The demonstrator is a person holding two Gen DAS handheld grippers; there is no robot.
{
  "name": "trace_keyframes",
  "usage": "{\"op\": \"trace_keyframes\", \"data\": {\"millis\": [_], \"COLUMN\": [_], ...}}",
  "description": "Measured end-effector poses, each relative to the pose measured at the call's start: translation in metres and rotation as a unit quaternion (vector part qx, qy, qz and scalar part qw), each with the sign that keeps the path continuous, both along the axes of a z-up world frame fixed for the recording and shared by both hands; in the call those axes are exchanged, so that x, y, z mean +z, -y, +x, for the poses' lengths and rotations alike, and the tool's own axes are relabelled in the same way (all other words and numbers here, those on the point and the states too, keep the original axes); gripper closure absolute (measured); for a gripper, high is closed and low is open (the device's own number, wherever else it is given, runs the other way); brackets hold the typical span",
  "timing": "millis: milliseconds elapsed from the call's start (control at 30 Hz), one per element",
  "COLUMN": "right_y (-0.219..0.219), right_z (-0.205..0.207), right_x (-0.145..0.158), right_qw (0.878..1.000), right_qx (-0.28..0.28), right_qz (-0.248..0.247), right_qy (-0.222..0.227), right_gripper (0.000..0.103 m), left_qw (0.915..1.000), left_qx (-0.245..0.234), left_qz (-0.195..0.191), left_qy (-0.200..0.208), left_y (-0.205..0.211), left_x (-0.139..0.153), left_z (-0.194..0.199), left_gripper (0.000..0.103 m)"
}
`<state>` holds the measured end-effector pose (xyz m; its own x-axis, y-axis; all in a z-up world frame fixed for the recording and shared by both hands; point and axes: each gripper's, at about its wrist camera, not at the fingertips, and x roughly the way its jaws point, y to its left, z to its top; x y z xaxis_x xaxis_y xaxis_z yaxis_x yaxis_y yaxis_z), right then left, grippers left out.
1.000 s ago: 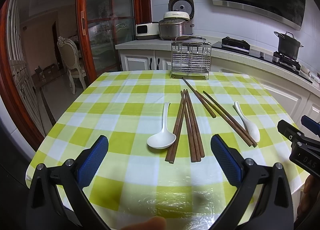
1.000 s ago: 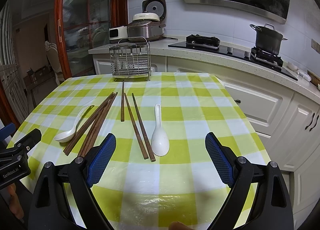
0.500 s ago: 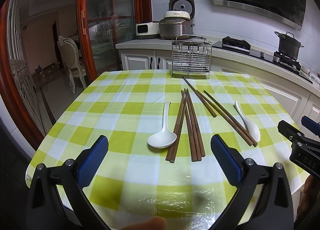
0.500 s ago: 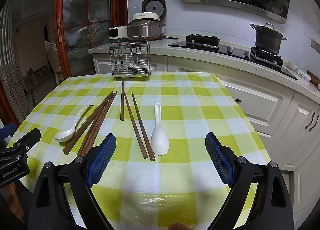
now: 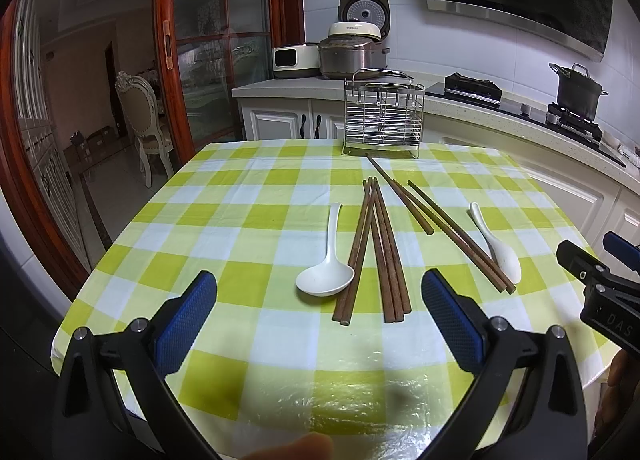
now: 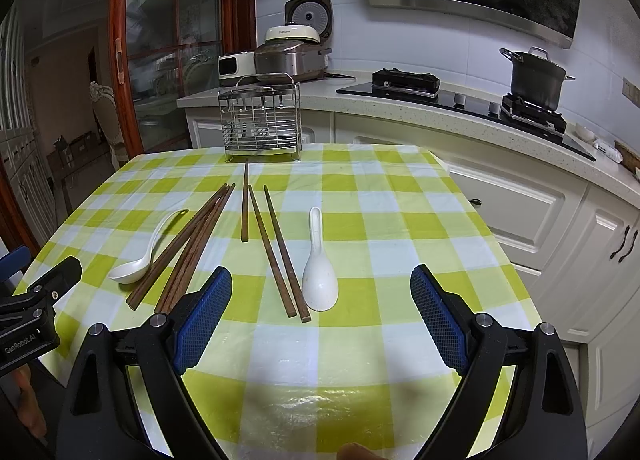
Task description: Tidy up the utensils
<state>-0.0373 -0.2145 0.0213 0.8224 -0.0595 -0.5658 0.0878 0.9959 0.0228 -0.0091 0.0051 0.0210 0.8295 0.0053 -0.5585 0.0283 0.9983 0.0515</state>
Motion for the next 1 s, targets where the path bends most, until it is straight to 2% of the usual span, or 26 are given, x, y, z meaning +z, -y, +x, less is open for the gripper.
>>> {"op": "trace_keyframes", "data": {"millis": [833,1000], "right_y": [0.001,0.005], "right_z": [0.001,0.010], "right_x": [0.001,0.001], "right_qw": [1.000,1.000], "right_qx": [0.000,-0.002], "right_qz": [0.002,0.006], "right_qy": [0.000,-0.017], "right_gripper": [0.018,0.018], "left_qw": [1.0000,1.0000], "left_qx": [0.000,0.008], "left_qz": [-0.001,-0.006], "left_qy": [0.000,0.000], "left_y": [0.001,-0.008], "left_x": [0.003,0.006], "left_z": [0.001,0.008], "left_gripper": [0.004,0.004]}}
